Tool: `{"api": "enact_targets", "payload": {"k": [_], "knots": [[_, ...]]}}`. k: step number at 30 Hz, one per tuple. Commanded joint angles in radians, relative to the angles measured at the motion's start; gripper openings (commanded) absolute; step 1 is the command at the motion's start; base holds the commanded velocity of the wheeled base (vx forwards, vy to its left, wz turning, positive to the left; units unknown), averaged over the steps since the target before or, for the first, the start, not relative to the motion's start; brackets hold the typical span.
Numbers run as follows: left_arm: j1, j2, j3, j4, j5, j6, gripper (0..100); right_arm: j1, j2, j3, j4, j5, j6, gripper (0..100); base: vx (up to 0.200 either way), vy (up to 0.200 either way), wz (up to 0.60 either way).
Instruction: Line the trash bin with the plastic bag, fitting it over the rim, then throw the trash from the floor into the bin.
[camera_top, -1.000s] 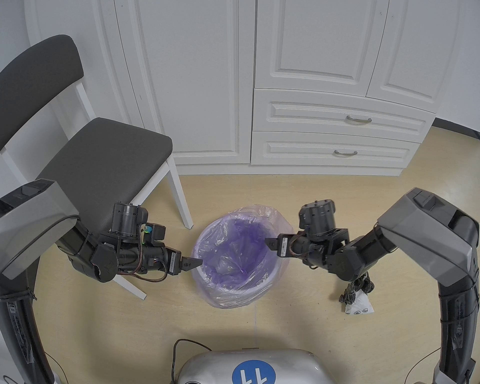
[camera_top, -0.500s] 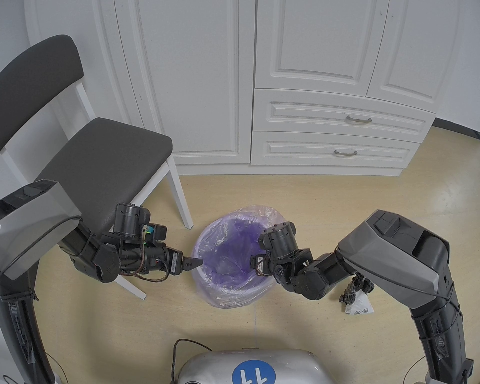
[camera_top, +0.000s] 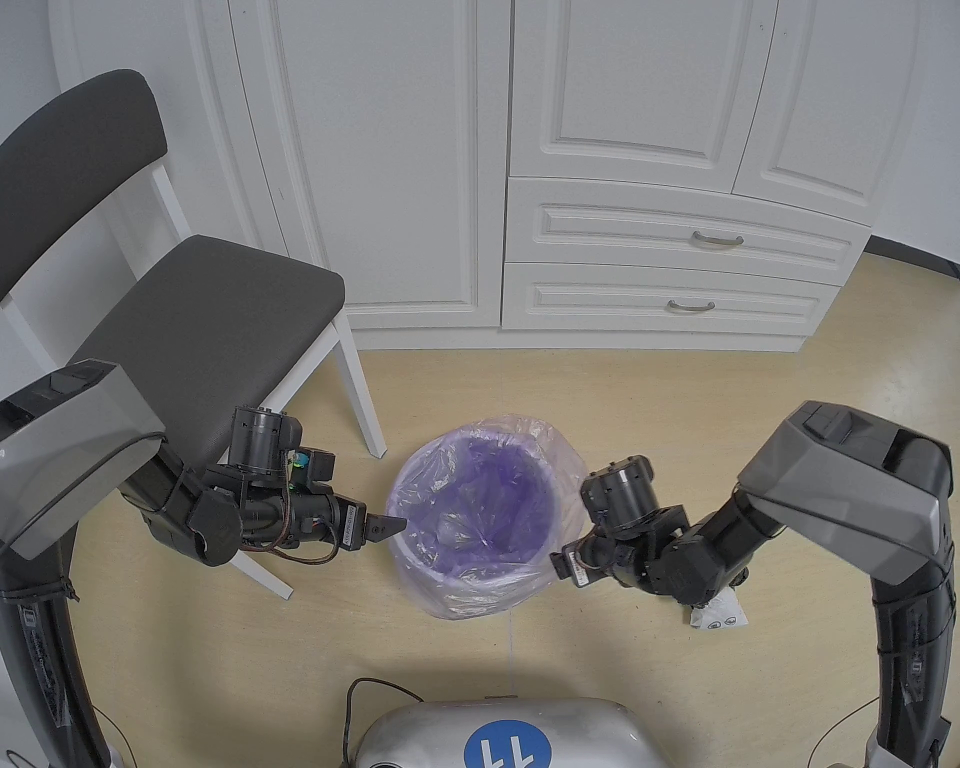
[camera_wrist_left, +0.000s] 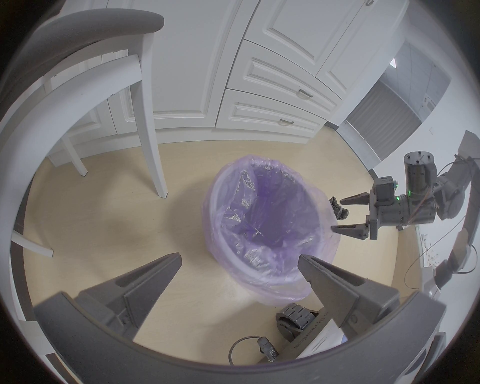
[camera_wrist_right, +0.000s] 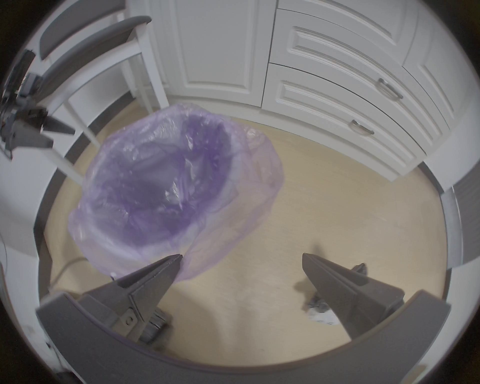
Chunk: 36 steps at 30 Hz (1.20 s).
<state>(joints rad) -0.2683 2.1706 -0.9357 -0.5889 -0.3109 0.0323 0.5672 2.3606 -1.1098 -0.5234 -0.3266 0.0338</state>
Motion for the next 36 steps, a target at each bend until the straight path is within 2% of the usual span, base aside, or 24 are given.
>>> {"api": "enact_targets", "payload": {"k": [1, 4, 10, 13, 16, 17, 20, 26, 36], "knots": [[0.0, 0.008, 0.0, 0.0, 0.001, 0.003, 100, -0.073, -0.096, 0.125, -0.018, 0.08, -0.118, 100, 0.0, 0.0, 0.0], [0.001, 0.009, 0.0, 0.0, 0.001, 0.004, 100, -0.086, -0.046, 0.123, -0.03, 0.132, -0.135, 100, 0.0, 0.0, 0.0], [0.001, 0.011, 0.0, -0.008, 0.001, 0.004, 100, -0.098, 0.06, 0.045, -0.032, 0.141, -0.121, 100, 0.0, 0.0, 0.0], [0.001, 0.024, 0.003, -0.031, 0.001, 0.003, 100, -0.102, 0.127, -0.033, -0.03, 0.143, -0.052, 100, 0.0, 0.0, 0.0], [0.001, 0.026, 0.002, -0.034, 0.001, 0.003, 100, -0.104, 0.135, -0.045, -0.03, 0.143, -0.04, 100, 0.0, 0.0, 0.0], [0.001, 0.038, 0.003, -0.045, 0.001, 0.001, 100, -0.119, 0.2, -0.131, -0.02, 0.143, 0.02, 100, 0.0, 0.0, 0.0], [0.004, 0.049, -0.003, -0.043, 0.001, 0.0, 100, -0.133, 0.209, -0.151, 0.005, 0.149, 0.026, 100, 0.0, 0.0, 0.0], [0.0, 0.086, -0.008, -0.045, 0.001, 0.001, 100, -0.121, 0.201, -0.143, 0.046, 0.166, 0.047, 100, 0.0, 0.0, 0.0], [0.0, 0.156, -0.048, -0.045, 0.001, -0.002, 100, -0.049, 0.169, -0.05, 0.033, 0.166, 0.051, 100, 0.0, 0.0, 0.0]]}}
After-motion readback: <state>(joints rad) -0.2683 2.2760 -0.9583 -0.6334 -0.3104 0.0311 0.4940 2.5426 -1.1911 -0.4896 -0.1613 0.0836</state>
